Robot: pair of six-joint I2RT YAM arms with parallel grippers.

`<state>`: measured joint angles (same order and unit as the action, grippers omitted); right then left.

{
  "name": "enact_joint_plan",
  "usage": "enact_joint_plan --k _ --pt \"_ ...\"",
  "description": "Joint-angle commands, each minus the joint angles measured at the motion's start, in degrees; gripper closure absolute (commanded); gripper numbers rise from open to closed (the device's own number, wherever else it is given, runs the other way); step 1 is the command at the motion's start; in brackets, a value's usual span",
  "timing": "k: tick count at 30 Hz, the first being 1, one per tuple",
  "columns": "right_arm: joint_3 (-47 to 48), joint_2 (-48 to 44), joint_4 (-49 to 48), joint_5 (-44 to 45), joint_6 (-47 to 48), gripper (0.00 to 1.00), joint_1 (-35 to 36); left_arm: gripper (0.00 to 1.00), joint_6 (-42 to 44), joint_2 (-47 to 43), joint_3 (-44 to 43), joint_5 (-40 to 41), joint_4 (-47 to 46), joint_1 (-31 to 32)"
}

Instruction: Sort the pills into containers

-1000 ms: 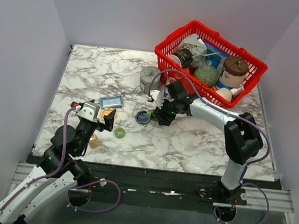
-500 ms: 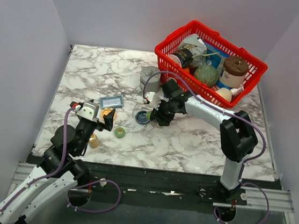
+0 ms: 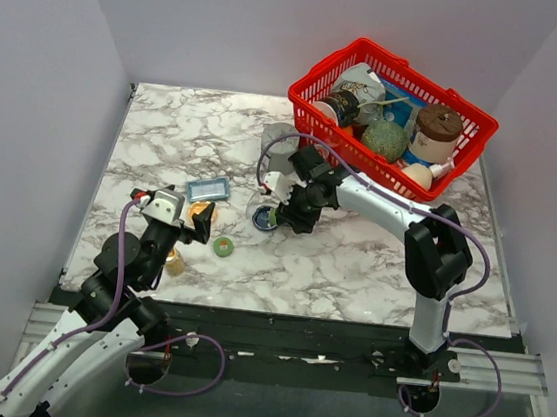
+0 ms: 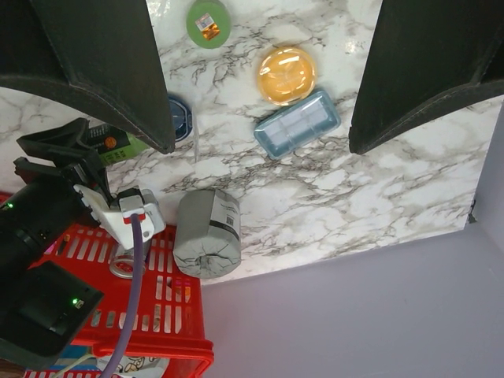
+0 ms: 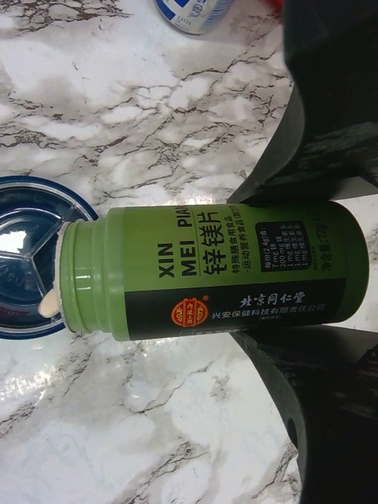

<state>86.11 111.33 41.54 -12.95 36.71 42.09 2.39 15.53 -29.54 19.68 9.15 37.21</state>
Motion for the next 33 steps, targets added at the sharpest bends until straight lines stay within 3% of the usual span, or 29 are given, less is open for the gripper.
enact_joint_plan --k 1,33 --pt "2.7 1.7 3.4 2.8 1.2 0.89 0.9 0.01 0.4 -0.6 -0.6 -1.4 -0.4 -0.6" --pt "9.0 5.7 8.7 5.7 0.7 0.89 1.3 0.01 0.1 -0.1 -0.8 -3.9 -0.8 -2.2"
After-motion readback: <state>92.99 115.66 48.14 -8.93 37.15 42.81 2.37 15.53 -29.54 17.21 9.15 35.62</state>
